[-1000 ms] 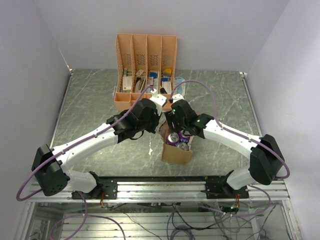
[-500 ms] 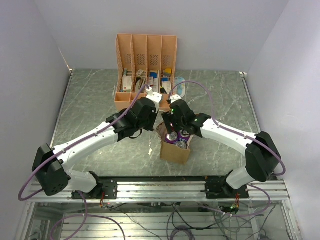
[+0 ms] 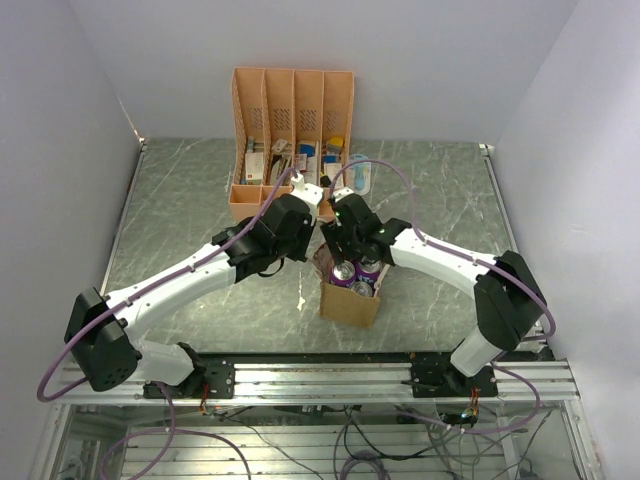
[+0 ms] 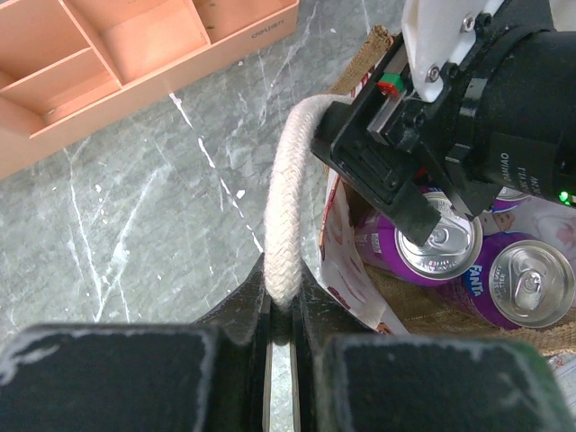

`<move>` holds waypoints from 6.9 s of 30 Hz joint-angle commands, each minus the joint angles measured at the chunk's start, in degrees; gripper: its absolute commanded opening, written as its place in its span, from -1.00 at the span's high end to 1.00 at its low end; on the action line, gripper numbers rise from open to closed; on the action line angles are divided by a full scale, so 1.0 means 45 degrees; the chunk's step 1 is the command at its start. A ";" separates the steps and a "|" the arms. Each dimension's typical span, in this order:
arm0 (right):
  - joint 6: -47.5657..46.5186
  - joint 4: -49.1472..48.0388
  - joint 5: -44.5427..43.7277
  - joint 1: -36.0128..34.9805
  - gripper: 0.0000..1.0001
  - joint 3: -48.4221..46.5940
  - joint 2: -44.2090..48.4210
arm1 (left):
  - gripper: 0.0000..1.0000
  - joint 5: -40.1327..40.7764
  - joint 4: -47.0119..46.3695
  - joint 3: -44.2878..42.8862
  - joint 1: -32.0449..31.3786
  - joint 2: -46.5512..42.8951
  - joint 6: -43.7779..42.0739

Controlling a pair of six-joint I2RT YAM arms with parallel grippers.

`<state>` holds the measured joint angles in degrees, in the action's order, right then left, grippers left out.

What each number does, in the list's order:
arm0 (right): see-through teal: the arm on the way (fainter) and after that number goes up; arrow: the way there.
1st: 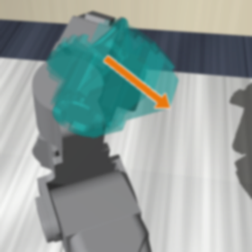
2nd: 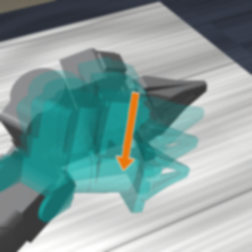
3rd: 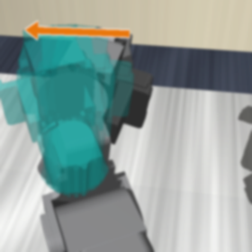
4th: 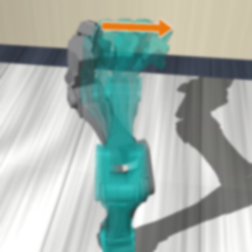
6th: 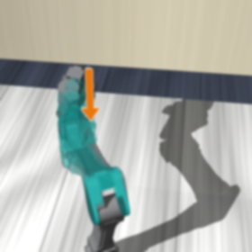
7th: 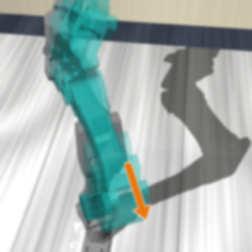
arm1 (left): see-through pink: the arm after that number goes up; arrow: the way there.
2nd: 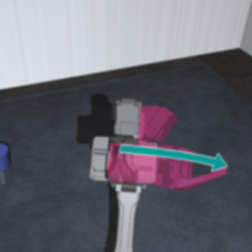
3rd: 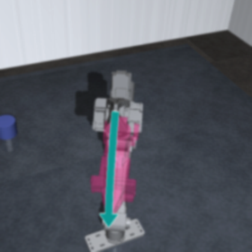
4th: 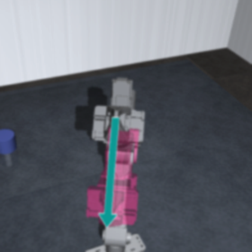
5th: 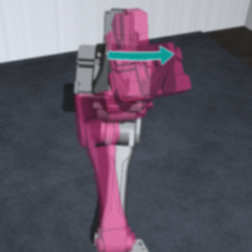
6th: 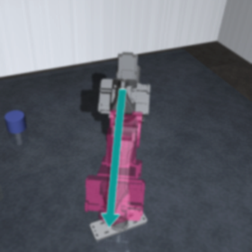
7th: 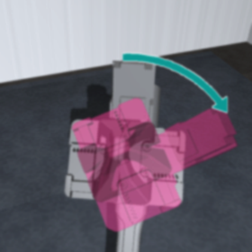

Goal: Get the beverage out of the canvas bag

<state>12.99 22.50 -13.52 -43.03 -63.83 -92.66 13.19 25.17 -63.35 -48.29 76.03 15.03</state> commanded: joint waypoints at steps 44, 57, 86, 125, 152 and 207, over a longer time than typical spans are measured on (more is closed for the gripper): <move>0.0913 -0.0304 0.1292 0.0330 1.00 -0.0761 0.5117 | 0.86 0.0740 -0.0023 -0.0373 0.0241 0.0211 -0.0253; 0.0525 0.0775 -0.0160 0.0329 1.00 -0.2944 0.5710 | 0.86 0.0755 0.0054 -0.0413 0.0232 0.0272 -0.0312; 0.0465 -0.0273 -0.0445 0.7355 1.00 -0.1289 0.2674 | 0.86 0.0760 0.0170 -0.0492 0.0232 0.0458 -0.0331; -0.0919 -0.2404 0.1548 0.7962 0.71 0.0220 -0.0073 | 0.86 0.0416 0.0246 -0.0569 0.0242 0.0379 -0.0535; -0.0361 -0.1265 0.0778 0.7681 -0.70 0.0214 0.1484 | 0.86 0.0456 0.0318 -0.0629 0.0233 0.0374 -0.0742; 0.4203 0.5375 -0.2115 -0.0268 -0.40 0.1669 0.5188 | 0.86 0.0055 0.0315 -0.0616 0.0214 0.0313 -0.0772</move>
<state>32.16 45.74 -23.42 -44.16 -55.33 -69.67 12.80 26.44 -64.14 -48.07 77.76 12.45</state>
